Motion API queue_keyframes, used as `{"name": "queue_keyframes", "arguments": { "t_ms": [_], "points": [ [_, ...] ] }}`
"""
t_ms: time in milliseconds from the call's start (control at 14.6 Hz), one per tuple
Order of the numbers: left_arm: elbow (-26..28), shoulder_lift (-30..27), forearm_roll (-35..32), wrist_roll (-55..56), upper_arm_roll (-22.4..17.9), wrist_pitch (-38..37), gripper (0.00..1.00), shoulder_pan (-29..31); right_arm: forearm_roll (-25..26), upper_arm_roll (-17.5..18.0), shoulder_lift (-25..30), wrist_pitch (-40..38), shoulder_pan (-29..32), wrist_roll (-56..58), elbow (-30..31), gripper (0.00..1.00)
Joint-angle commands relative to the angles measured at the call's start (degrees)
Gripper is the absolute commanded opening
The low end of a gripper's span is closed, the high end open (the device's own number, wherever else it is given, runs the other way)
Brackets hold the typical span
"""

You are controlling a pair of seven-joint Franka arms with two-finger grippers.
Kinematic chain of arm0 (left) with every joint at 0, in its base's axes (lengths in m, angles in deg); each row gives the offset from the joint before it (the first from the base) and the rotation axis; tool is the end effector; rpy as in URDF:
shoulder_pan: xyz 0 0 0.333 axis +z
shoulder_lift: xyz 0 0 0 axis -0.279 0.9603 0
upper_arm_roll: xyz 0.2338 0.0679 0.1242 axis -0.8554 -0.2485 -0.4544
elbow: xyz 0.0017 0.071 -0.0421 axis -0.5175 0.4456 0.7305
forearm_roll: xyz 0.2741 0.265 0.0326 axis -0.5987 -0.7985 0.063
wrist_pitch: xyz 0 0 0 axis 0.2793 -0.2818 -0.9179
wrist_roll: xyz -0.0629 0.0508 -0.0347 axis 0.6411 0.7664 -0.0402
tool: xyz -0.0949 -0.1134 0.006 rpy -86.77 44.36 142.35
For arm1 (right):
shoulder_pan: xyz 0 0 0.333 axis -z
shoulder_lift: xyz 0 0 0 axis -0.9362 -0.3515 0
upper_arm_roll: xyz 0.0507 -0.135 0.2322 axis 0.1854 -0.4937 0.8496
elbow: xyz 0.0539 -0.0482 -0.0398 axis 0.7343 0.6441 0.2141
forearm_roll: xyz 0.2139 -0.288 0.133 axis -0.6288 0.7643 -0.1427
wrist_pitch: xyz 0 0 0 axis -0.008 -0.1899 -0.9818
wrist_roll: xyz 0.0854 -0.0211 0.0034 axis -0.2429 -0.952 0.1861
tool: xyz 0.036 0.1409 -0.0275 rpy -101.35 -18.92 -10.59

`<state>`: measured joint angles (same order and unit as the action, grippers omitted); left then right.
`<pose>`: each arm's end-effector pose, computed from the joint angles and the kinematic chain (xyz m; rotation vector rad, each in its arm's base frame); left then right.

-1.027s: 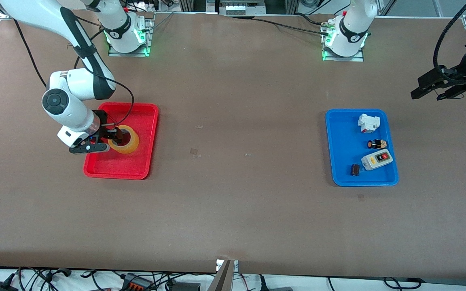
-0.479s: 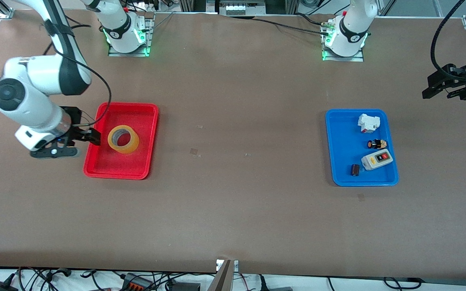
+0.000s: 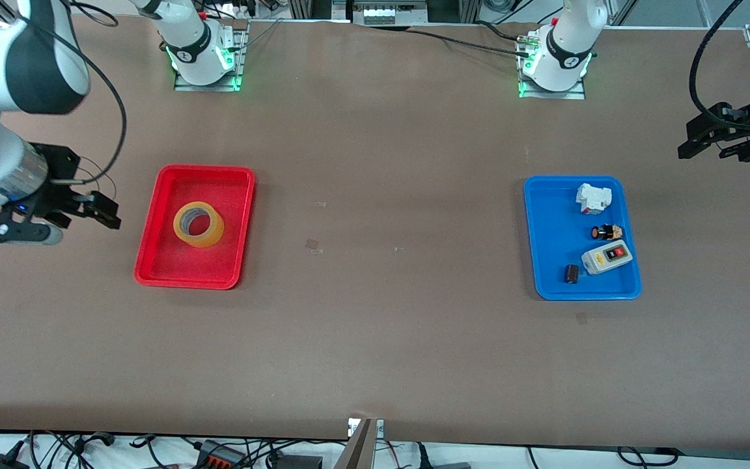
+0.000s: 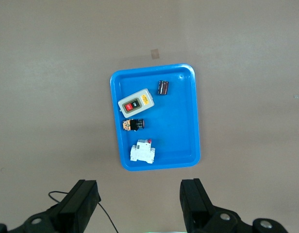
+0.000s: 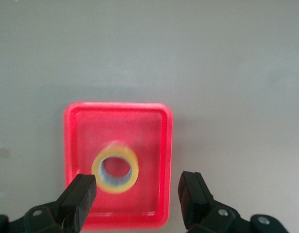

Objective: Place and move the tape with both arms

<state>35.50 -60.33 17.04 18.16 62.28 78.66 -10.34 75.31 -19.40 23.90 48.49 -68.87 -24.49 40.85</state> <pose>0.5400 -0.0033 0.5637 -3.0965 0.1080 0.0863 0.5914 0.0283 0.4569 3.0661 -0.0677 0.0311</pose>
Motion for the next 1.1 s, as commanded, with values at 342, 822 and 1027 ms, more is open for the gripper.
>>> {"name": "queue_keyframes", "arguments": {
  "t_ms": [342,822,1027],
  "points": [
    [0.2,0.3,-0.4,-1.4,-0.2,1.4,1.00,0.8,-5.0,1.0,7.8,-16.2,-0.5,-5.6,-6.9,0.99],
    [0.2,0.3,0.2,-1.5,-0.1,1.9,1.00,1.5,-4.4,1.0,7.6,-15.6,-0.9,-4.7,-5.5,0.99],
    [0.4,0.4,0.4,-1.5,-0.1,2.8,1.00,1.5,-3.9,0.8,7.6,-15.6,-0.8,-3.3,-5.3,0.99]
  ]
}}
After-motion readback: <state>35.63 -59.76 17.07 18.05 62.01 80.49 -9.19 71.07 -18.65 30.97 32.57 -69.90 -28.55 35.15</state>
